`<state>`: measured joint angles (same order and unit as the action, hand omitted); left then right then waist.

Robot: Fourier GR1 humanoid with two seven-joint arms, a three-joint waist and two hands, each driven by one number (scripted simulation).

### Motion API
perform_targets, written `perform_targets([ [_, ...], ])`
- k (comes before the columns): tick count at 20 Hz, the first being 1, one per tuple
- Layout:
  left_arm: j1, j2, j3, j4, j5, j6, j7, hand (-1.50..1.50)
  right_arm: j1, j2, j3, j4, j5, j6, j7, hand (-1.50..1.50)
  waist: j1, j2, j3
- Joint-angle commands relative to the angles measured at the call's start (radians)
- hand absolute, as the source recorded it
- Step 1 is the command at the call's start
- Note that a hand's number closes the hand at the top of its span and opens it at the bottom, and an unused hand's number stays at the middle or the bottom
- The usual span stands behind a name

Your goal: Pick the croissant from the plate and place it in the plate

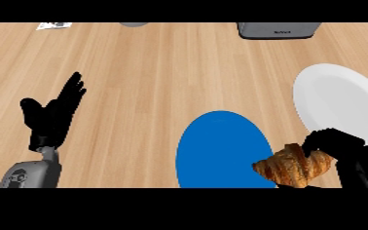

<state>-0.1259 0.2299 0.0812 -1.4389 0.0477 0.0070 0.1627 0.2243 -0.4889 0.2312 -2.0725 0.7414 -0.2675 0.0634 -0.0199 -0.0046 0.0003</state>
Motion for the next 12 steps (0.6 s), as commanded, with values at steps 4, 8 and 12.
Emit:
perform_targets([
  [4, -0.035, -0.03, -0.011, 0.051, -0.026, 0.016, -0.028, 0.0, -0.086, -0.052, -0.312, 0.14, -0.322, 0.073, -0.047, 1.5, 0.017, 0.006, 0.0],
  [8, -0.035, -0.017, -0.024, -0.011, -0.033, 0.007, 0.034, 0.0, -0.15, -0.042, -0.396, 0.377, -0.382, 0.065, -0.184, 1.5, 0.026, 0.006, 0.001],
  [12, -0.052, -0.008, 0.02, 0.025, 0.005, -0.022, 0.022, 0.0, -0.221, -0.071, -0.473, 0.539, -0.392, 0.099, -0.257, 1.5, 0.022, 0.006, 0.0],
])
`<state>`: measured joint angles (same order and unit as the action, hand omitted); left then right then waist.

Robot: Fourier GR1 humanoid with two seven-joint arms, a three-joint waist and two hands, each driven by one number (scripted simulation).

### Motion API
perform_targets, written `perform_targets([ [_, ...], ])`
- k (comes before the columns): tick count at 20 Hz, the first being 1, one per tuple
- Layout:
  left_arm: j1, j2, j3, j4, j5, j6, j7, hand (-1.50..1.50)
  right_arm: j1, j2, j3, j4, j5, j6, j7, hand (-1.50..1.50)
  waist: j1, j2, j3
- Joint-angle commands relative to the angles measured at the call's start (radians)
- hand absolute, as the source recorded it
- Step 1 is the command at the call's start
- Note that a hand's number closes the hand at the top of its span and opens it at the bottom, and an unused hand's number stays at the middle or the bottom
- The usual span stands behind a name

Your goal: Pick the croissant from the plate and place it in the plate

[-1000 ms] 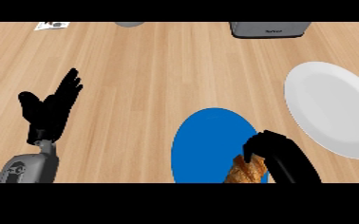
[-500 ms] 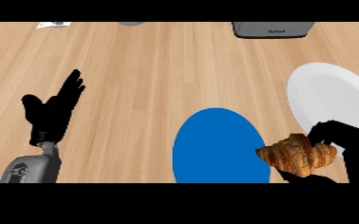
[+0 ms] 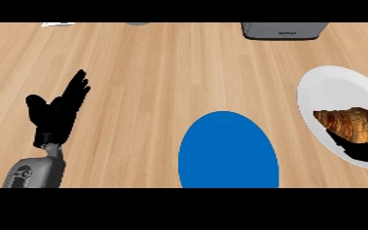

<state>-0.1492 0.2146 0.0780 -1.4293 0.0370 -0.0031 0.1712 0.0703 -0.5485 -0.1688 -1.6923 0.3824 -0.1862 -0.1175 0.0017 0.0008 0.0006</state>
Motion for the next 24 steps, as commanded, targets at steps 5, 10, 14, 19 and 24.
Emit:
perform_targets([
  [5, -0.044, -0.007, 0.003, 0.017, -0.024, 0.014, 0.017, 0.0, -0.205, -0.09, -0.096, 0.473, 0.025, 0.037, -0.222, 1.5, 0.008, 0.002, 0.0],
  [10, 0.005, -0.005, 0.005, -0.001, -0.012, -0.016, -0.024, 0.0, -0.299, -0.133, -0.056, 0.721, 0.062, 0.123, -0.297, 1.5, 0.015, 0.003, 0.001],
  [14, 0.009, -0.036, -0.022, -0.014, -0.023, 0.0, -0.014, 0.0, -0.379, -0.153, -0.069, 0.968, 0.03, 0.226, -0.377, -1.5, 0.032, 0.009, 0.003],
  [19, -0.027, 0.011, 0.036, 0.02, 0.017, -0.047, -0.006, 0.0, -0.451, -0.174, -0.099, 1.1, 0.036, 0.213, -0.623, -1.5, 0.013, 0.004, 0.001],
  [24, 0.004, -0.014, 0.005, 0.014, -0.022, -0.016, -0.021, 0.0, -0.456, -0.176, -0.204, 0.992, -0.143, 0.348, -0.764, -1.5, -0.004, -0.002, 0.001],
])
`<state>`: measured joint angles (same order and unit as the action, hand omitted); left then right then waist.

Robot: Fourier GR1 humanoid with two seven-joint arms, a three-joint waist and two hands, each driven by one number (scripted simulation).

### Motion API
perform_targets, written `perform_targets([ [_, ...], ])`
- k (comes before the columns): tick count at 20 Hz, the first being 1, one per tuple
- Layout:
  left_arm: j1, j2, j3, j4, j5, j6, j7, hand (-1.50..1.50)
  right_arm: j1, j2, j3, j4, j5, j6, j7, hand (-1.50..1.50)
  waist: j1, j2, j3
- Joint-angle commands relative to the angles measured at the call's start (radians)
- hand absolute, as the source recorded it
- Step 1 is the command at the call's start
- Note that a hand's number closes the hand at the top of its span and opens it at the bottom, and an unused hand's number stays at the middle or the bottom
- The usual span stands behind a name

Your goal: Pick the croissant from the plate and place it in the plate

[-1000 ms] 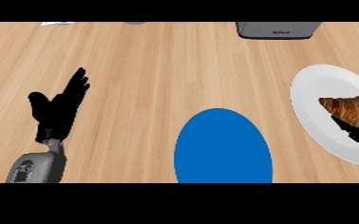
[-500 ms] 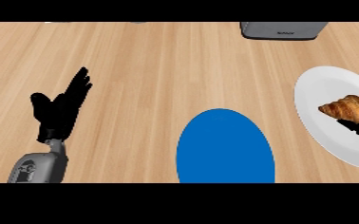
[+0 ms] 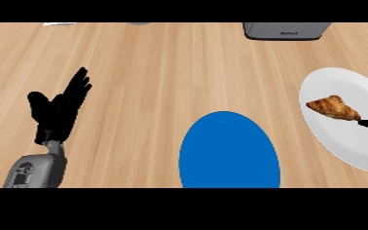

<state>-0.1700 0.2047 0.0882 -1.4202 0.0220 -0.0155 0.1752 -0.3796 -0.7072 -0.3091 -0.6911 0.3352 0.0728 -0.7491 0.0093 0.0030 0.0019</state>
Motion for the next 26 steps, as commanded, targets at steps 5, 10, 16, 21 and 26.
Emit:
perform_targets([
  [5, 0.035, -0.029, 0.004, 0.03, -0.019, 0.025, -0.07, 0.0, 0.019, 0.0, -0.105, -0.104, -0.241, 0.306, -0.043, -1.5, -0.023, -0.006, -0.003],
  [10, 0.032, -0.019, 0.006, 0.024, -0.021, 0.023, -0.037, 0.0, 0.055, -0.036, -0.156, -0.036, -0.368, 0.518, 0.137, -1.5, -0.024, -0.006, -0.003],
  [16, -0.021, -0.015, 0.008, -0.011, -0.001, 0.013, 0.054, 0.0, 0.017, -0.106, -0.16, 0.079, -0.404, 0.64, 0.119, -1.5, -0.003, -0.001, -0.001],
  [21, 0.008, -0.053, -0.03, 0.011, -0.058, 0.044, -0.026, 0.0, 0.029, -0.175, -0.161, 0.149, -0.389, 0.662, 0.013, -1.5, -0.004, 0.002, 0.0],
  [26, -0.004, 0.036, 0.052, 0.014, 0.029, -0.052, -0.011, 0.0, 0.023, -0.192, -0.144, 0.221, -0.37, 0.64, -0.056, -1.5, 0.007, 0.004, 0.001],
])
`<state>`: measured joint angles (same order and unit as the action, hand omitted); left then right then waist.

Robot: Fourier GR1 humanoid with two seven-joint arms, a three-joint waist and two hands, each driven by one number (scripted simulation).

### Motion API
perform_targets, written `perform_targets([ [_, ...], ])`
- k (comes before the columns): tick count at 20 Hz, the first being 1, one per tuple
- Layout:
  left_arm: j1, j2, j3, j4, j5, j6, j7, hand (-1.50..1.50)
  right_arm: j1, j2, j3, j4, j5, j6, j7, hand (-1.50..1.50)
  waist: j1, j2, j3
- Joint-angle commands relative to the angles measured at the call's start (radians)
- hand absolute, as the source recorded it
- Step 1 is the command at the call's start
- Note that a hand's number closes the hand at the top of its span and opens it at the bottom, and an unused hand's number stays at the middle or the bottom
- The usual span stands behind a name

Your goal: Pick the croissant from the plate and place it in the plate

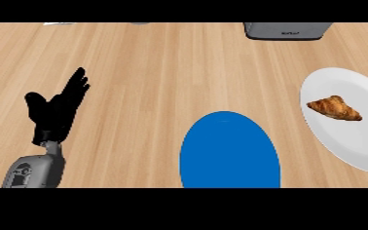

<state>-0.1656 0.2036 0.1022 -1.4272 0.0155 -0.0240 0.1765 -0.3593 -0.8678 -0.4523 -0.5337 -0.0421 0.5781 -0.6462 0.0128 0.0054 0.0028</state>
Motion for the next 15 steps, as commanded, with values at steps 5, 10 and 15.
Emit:
perform_targets([
  [5, -0.007, -0.007, 0.003, -0.007, 0.001, 0.002, 0.006, 0.0, 0.029, -0.066, -0.003, 0.113, 0.002, 0.138, -0.21, -1.5, 0.0, 0.001, 0.001],
  [10, 0.009, -0.035, -0.037, -0.077, -0.017, 0.021, 0.054, 0.0, 0.041, -0.08, 0.026, 0.136, 0.032, 0.098, -0.251, -1.5, 0.007, 0.0, 0.003],
  [15, -0.052, -0.017, -0.004, 0.017, -0.002, 0.001, 0.015, 0.0, 0.016, -0.092, 0.056, 0.185, 0.055, 0.082, -0.247, -1.5, 0.009, 0.006, 0.004],
])
